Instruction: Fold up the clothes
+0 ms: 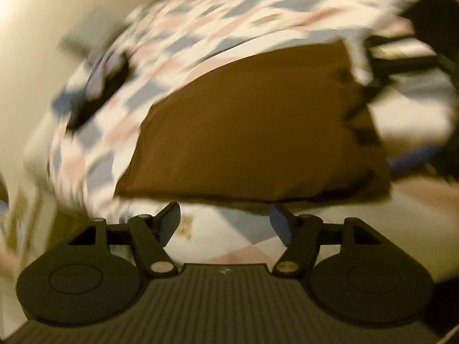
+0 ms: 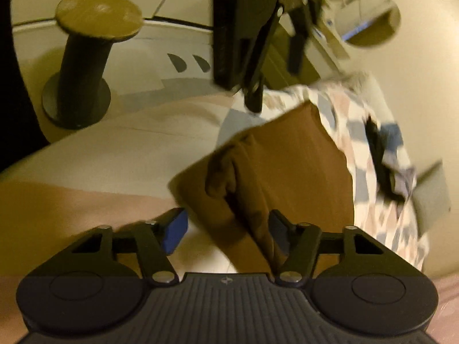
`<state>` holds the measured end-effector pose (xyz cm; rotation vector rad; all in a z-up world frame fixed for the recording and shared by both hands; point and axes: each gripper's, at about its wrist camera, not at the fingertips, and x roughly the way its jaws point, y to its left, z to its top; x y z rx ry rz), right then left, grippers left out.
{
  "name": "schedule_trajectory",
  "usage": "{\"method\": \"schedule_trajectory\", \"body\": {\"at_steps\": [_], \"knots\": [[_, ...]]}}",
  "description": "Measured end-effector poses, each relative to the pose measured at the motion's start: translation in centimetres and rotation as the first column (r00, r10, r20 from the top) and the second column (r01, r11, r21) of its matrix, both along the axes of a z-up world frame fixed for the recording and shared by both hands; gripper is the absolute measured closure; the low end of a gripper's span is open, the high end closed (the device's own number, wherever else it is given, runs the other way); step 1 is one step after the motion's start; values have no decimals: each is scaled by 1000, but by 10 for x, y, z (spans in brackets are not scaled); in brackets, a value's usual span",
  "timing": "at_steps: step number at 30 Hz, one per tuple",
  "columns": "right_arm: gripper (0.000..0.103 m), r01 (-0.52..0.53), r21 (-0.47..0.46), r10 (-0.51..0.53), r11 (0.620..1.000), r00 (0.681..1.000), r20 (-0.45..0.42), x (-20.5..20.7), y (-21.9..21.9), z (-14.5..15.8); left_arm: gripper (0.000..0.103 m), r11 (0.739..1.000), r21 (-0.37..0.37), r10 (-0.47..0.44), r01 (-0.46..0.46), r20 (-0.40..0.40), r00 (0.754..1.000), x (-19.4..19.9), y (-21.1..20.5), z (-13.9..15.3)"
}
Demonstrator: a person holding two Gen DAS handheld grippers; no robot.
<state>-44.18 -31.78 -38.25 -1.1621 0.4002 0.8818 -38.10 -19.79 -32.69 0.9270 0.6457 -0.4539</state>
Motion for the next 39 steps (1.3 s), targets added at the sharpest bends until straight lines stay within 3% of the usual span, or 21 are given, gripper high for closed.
{"method": "schedule_trajectory", "body": {"at_steps": [1, 4, 9, 13, 15, 16, 17, 18, 19, 21, 25, 28, 31, 35, 36, 37, 38, 39], "knots": [[73, 1, 3, 0, 1000, 1000, -12, 3, 0, 0, 37, 997, 33, -70, 69, 26, 997, -9, -3, -8], [91, 28, 57, -26, 998, 999, -43, 18, -4, 13, 37, 966, 140, -229, 217, 79, 970, -28, -10, -29], [94, 64, 135, -57, 989, 997, -61, 29, -11, 40, 36, 910, 231, -383, 346, 142, 913, -38, -18, -51], [102, 83, 176, -75, 981, 996, -55, 35, -12, 57, 33, 879, 275, -445, 390, 178, 878, -34, -29, -71], [102, 83, 193, -71, 978, 995, -70, 36, -11, 62, 49, 881, 263, -449, 393, 201, 870, -26, -35, -74], [102, 78, 194, -62, 978, 995, -83, 37, -11, 63, 76, 889, 241, -438, 390, 197, 877, -21, -38, -73], [102, 79, 186, -63, 979, 994, -90, 36, -12, 62, 82, 898, 217, -424, 384, 184, 887, -16, -39, -71], [89, 90, 180, -75, 980, 993, -89, 38, -15, 61, 84, 904, 196, -413, 380, 173, 894, -12, -41, -70], [67, 103, 174, -89, 979, 992, -87, 39, -20, 59, 85, 907, 187, -408, 378, 170, 897, -11, -41, -70], [46, 126, 144, -120, 981, 991, -51, 43, -40, 55, 85, 914, 181, -392, 363, 170, 904, -13, -39, -71], [46, 152, -29, -151, 988, 987, 49, 61, -80, 31, 85, 938, 134, -339, 320, 159, 927, -12, -40, -65], [46, 120, -135, -108, 984, 990, 91, 76, -104, 10, 82, 945, 131, -317, 299, 152, 936, -9, -41, -66], [46, 28, -208, 1, 978, 991, 136, 79, -114, -11, 80, 939, 163, -330, 304, 163, 930, -3, -38, -71], [45, -58, -264, 119, 963, 968, 220, 83, -110, -34, 79, 923, 211, -362, 322, 191, 912, -5, -40, -83], [47, -69, -272, 135, 960, 963, 233, 85, -108, -38, 80, 918, 224, -373, 328, 200, 906, -6, -41, -86], [57, -79, -279, 150, 957, 958, 245, 87, -105, -42, 83, 912, 236, -384, 335, 209, 899, -7, -42, -90], [71, -92, -292, 161, 952, 961, 223, 90, -102, -42, 86, 910, 237, -391, 341, 214, 895, -8, -42, -91], [96, -103, -301, 167, 948, 966, 196, 94, -100, -40, 88, 913, 221, -390, 344, 212, 896, -6, -41, -89]]}}
